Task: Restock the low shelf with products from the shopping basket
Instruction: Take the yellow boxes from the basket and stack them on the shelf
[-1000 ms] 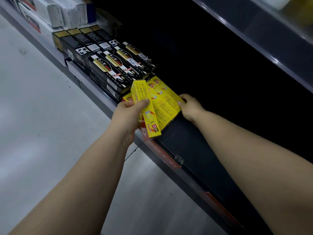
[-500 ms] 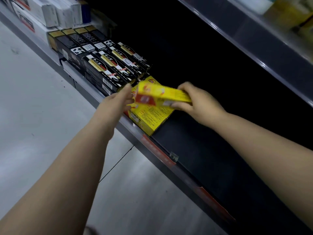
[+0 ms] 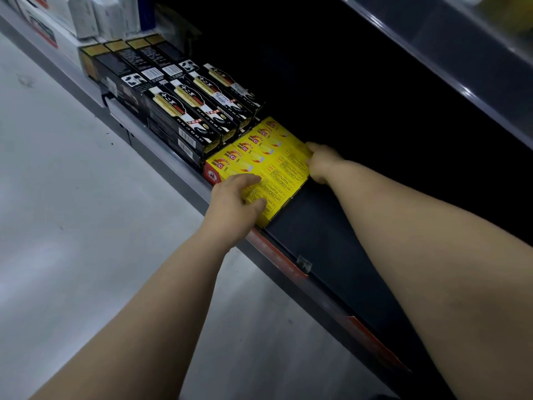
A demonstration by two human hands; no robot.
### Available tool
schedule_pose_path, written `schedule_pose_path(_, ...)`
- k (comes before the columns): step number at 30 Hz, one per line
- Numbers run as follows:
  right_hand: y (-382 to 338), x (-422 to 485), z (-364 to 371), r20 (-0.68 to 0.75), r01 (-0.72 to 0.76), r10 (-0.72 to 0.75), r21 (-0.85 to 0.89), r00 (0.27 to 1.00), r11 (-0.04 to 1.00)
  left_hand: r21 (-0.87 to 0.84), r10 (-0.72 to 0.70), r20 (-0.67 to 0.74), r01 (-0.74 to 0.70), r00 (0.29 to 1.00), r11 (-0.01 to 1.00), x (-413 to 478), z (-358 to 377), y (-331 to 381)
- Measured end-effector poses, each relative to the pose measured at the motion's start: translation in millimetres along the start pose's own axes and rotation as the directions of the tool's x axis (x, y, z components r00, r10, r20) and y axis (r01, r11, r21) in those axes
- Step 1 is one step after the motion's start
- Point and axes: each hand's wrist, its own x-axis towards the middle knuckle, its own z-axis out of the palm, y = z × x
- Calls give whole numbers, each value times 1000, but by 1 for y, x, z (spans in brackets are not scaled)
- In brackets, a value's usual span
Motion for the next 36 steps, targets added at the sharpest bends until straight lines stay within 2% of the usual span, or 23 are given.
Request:
schedule_pose_path(6,4,-9,-1,93,44,-35,-87,995,995,-54,-11,-25,9,1000,999,1,2,-1)
schedule_pose_path(11,4,-56,-17,132,117,-105,-81,986,990,-302,-131,85,150,988,941,-8,-6,20)
schedule_pose_path(16,20,-160,-61,33,273,-275,60,961,960,-283,44,260,32,965,958,-37,-14,79)
schedule_pose_path(21,69,-275,-98,-43,285,-283,232,958,930,-160,200,490,-138,849,977,-92,-10,149)
schedule_pose_path(25,110,-352,-106,-144,242,-202,371,969,897,8,200,676,-278,709,961,-144,4,193)
schedule_pose_path(28,142,-400,-105,-199,191,-109,461,974,867,100,240,742,-458,626,883,-178,18,217)
schedule_pose_path(31,182,-441,-98,-224,124,4,555,975,822,168,310,767,-643,561,748,-210,39,235)
schedule_pose_path(33,212,-462,-85,-210,44,107,608,972,792,155,321,802,-694,504,703,-230,59,242)
schedule_pose_path(36,254,-488,-49,-93,-127,241,639,966,758,126,307,854,-739,421,662,-257,93,243)
